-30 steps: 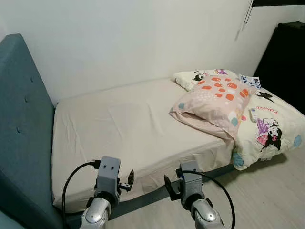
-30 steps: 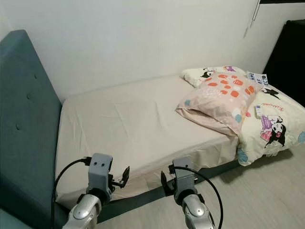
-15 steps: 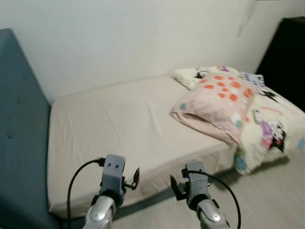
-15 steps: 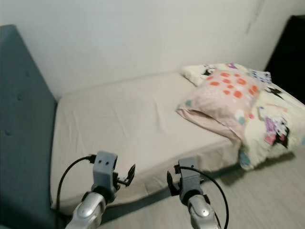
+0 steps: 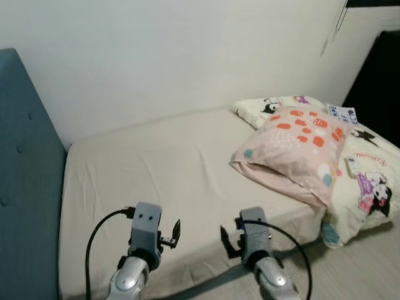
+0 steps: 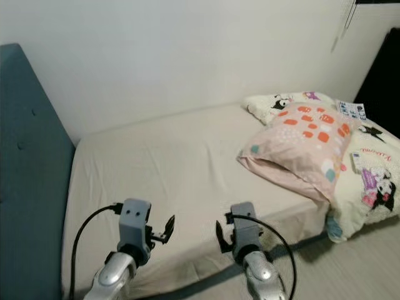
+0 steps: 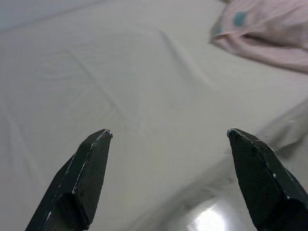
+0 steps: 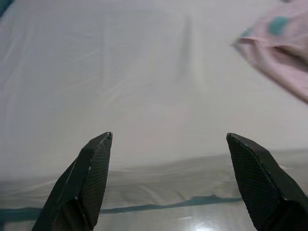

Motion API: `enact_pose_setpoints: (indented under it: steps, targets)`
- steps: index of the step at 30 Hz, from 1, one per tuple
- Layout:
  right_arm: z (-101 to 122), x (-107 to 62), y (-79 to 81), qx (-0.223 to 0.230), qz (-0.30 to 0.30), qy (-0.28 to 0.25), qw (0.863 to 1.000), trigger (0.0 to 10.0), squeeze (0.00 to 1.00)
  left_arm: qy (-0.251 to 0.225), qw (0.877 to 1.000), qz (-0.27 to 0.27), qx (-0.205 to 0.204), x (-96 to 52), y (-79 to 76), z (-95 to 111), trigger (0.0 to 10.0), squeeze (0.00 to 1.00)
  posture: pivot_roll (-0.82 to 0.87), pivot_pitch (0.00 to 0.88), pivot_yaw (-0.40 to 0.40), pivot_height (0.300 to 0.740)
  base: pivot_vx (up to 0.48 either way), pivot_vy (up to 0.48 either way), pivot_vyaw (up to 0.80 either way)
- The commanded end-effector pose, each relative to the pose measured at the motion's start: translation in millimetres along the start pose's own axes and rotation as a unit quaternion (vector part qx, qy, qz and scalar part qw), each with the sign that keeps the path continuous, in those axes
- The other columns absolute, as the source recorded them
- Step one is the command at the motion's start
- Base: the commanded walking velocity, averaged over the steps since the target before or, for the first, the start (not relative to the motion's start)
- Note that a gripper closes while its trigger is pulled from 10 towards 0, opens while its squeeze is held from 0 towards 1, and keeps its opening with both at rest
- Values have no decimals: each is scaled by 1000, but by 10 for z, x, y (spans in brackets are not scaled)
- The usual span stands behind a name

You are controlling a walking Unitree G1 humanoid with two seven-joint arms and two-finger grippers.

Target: Clean up the room

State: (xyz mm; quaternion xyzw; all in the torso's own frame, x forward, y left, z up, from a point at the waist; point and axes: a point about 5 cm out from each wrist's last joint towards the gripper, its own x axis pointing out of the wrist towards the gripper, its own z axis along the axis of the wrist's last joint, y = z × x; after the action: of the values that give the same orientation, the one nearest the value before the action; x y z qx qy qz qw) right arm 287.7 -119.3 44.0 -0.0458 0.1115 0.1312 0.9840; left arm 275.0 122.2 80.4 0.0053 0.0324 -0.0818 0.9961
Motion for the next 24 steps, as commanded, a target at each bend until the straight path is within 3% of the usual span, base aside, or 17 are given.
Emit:
enact_pose_setpoints:
  steps: [1,9,24]
  targets:
    - [-69,-35,-27,-4,-2,14,1000,10000,0,8,1000,1,-2,-18,-2,-31,10000,0,-22,118,-12,740,270,0,413]
    - [-84,-36,24,0,22,18,1000,10000,0,7,1000,2,2,-15,0,-29,10000,0,-23,115,-13,740,165,0,695]
    - [-78,-46,30,2,21,13,1000,10000,0,-7,999,31,11,-32,66,-18,10000,0,-24,114,-13,740,0,0,0]
